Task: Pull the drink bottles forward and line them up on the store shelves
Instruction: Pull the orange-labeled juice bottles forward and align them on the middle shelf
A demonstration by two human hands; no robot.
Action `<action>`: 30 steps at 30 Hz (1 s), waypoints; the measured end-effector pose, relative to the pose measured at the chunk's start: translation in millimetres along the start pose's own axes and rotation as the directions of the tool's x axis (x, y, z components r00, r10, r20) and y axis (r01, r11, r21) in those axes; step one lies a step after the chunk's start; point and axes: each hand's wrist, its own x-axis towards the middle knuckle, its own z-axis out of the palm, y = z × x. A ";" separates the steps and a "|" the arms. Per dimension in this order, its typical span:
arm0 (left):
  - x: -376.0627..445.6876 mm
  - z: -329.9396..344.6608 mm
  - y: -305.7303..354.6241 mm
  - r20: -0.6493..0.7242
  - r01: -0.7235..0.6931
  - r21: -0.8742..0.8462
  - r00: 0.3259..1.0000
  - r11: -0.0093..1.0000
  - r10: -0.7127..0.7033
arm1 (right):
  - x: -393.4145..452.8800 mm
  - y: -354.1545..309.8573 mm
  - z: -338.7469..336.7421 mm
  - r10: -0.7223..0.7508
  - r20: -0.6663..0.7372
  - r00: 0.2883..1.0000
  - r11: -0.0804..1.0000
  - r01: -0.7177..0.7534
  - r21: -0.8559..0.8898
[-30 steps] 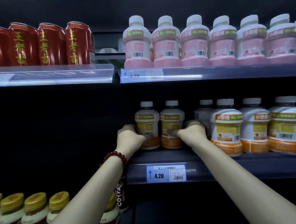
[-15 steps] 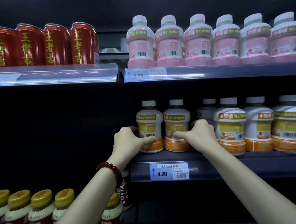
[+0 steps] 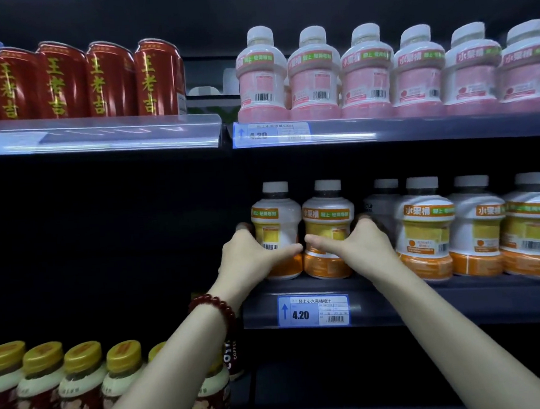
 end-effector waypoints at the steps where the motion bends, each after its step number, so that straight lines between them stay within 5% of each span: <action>1: -0.4 3.5 2.4 -0.017 0.009 0.027 1.000 1.000 -0.009 | 0.9 -1.5 4.4 -0.001 -0.041 0.999 1.000 0.000 -0.020; 5: 5.2 3.8 0.1 -0.029 -0.003 0.042 1.000 0.999 0.004 | 4.3 2.5 7.3 -0.005 -0.064 0.998 1.000 0.004 -0.007; 10: 9.7 -19.4 -7.4 0.244 0.012 -0.179 0.969 0.984 0.032 | 4.7 8.7 -15.6 -0.028 0.184 0.983 0.982 -0.007 0.186; 13: 10.9 -25.2 -9.2 0.279 0.003 -0.246 0.958 0.969 0.068 | 5.0 10.8 -24.7 -0.004 0.253 0.967 0.956 -0.071 0.286; 16: 4.6 -18.3 -9.4 0.244 -0.009 -0.297 0.966 0.955 0.085 | -3.3 8.5 -18.0 0.009 0.184 0.983 0.970 -0.054 0.238; 21: -4.3 -3.3 -4.7 0.046 -0.098 -0.093 0.994 0.991 0.103 | -10.9 2.4 -5.1 0.004 -0.027 1.000 1.000 -0.004 0.009; 26: 3.0 -24.3 -14.1 0.273 0.076 -0.364 0.962 0.928 0.028 | -9.3 11.0 -23.8 0.034 0.282 0.959 0.929 -0.134 0.346; 30: 0.4 -15.5 -14.1 0.226 0.020 -0.337 0.972 0.941 0.061 | -12.0 4.3 -9.0 0.004 0.118 0.993 1.000 -0.006 0.023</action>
